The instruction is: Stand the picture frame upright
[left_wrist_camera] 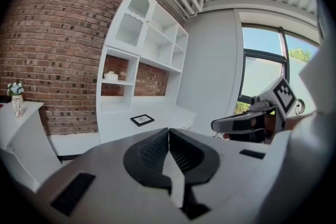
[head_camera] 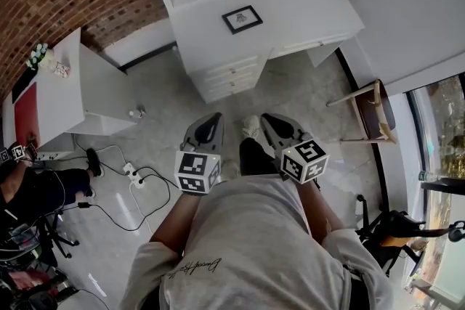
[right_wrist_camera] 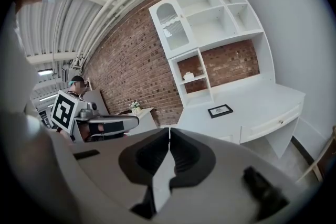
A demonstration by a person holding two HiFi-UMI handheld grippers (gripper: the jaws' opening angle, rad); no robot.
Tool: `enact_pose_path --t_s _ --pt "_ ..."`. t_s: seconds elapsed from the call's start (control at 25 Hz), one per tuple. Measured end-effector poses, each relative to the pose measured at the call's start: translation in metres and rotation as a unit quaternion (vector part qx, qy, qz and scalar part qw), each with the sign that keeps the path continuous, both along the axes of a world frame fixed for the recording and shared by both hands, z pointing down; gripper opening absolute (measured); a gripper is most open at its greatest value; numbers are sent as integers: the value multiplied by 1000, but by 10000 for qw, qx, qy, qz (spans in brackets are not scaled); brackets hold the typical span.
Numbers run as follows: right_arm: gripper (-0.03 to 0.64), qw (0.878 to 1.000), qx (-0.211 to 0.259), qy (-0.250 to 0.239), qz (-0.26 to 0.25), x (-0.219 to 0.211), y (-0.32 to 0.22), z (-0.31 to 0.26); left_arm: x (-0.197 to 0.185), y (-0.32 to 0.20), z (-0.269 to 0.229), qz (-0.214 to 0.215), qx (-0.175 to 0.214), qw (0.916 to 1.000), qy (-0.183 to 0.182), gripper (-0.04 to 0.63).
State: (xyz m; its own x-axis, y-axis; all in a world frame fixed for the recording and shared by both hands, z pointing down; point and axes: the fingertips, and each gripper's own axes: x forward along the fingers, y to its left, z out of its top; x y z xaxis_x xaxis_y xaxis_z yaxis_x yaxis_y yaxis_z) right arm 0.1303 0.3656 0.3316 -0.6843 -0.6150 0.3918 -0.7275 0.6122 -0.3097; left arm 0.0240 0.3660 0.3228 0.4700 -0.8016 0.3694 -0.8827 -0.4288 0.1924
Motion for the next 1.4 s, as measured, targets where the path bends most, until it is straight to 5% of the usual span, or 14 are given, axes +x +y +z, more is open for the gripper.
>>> enact_pose_path --t_s 0.36,0.92,1.4 --pt "29 9999 -13 40 -96 4 -70 14 0 -67 10 -29 -33 10000 -67 15" --pt "29 9979 31 226 -612 18 -275 19 16 -248 16 -287 -151 9994 -88 15" --pt "29 9930 40 384 -1118 31 -408 28 15 -367 21 -1044 -190 9943 41 15"
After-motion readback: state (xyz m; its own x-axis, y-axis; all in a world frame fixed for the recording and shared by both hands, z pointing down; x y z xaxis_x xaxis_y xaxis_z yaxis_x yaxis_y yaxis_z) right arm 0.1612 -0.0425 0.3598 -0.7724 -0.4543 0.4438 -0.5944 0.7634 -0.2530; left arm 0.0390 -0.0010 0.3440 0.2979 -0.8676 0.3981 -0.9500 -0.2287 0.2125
